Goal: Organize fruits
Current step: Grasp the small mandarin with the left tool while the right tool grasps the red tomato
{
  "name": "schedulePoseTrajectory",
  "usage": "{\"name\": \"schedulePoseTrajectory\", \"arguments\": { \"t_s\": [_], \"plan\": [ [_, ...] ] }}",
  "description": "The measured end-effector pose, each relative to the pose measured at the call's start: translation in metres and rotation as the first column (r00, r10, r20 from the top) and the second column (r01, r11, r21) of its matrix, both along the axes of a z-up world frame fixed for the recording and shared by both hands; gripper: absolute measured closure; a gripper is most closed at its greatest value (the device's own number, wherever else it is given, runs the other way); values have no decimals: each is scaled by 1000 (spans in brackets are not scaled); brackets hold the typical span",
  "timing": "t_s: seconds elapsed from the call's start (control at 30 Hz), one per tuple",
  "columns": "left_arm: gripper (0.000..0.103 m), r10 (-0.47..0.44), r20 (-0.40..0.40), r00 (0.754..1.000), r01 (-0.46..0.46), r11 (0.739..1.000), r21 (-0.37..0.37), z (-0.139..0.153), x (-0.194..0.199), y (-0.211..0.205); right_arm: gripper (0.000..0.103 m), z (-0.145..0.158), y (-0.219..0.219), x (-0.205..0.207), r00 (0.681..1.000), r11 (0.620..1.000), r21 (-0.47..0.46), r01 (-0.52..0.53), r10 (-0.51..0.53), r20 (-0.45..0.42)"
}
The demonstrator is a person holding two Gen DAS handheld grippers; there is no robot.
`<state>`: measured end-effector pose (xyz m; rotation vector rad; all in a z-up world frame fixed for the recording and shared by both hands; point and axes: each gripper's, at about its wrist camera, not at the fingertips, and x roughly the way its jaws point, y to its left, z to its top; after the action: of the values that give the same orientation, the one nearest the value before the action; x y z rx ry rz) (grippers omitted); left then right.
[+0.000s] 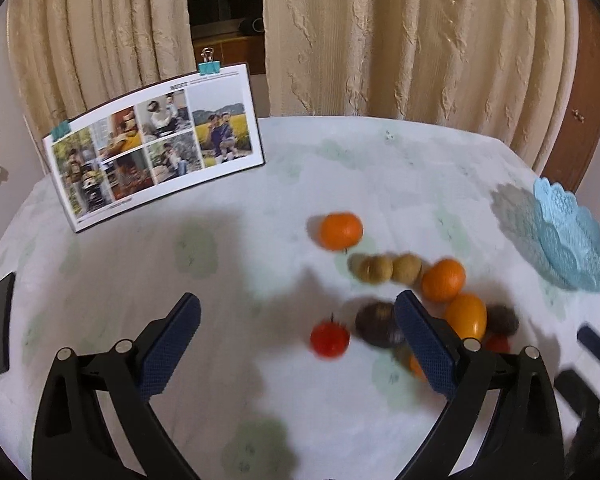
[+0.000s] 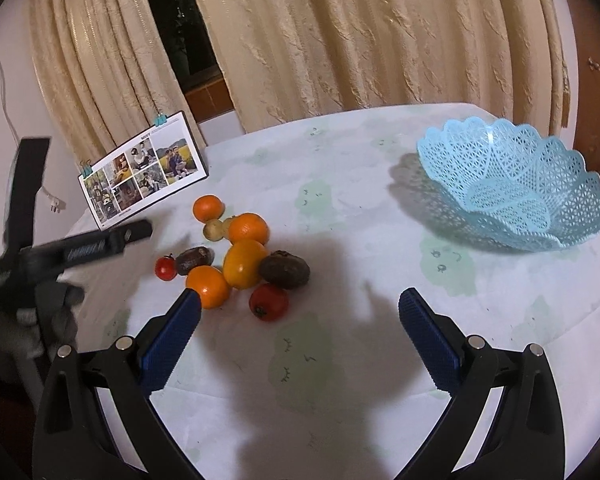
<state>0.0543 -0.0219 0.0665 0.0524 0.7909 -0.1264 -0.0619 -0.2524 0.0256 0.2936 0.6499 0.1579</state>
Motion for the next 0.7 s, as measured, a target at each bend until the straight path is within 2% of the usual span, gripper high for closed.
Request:
{"name": "schedulePoseTrajectory", "arguments": {
  "t_s": [0.1, 0.23, 0.3, 0.37, 0.43, 0.57, 0.7],
  "plan": [
    [17, -26, -14, 1000, 26, 1000, -13, -3, 24, -8, 2, -2, -5, -3, 1000, 1000, 10, 13, -13, -9],
    [22, -50, -44, 998, 48, 998, -45, -12, 51, -17, 3, -1, -7, -7, 1000, 1000, 11, 22, -22, -10],
    [30, -63, -64, 996, 59, 996, -61, -17, 62, -21, 3, -1, -8, -9, 1000, 1000, 9, 25, -25, -12],
    [32, -80, -86, 993, 72, 993, -89, -23, 72, -24, 3, -2, -9, -11, 999, 1000, 5, 30, -30, -18],
    [35, -79, -98, 992, 70, 993, -90, -27, 81, -27, 3, -4, -9, -11, 999, 999, 5, 35, -35, -26],
    [50, -68, -149, 986, 51, 992, -112, -38, 98, -26, 4, -5, -9, -8, 998, 999, 6, 41, -41, -41],
    [55, -61, -185, 981, 33, 988, -149, -47, 108, -21, 9, -7, -4, -5, 998, 1000, 0, 28, -28, -56]
  ]
}}
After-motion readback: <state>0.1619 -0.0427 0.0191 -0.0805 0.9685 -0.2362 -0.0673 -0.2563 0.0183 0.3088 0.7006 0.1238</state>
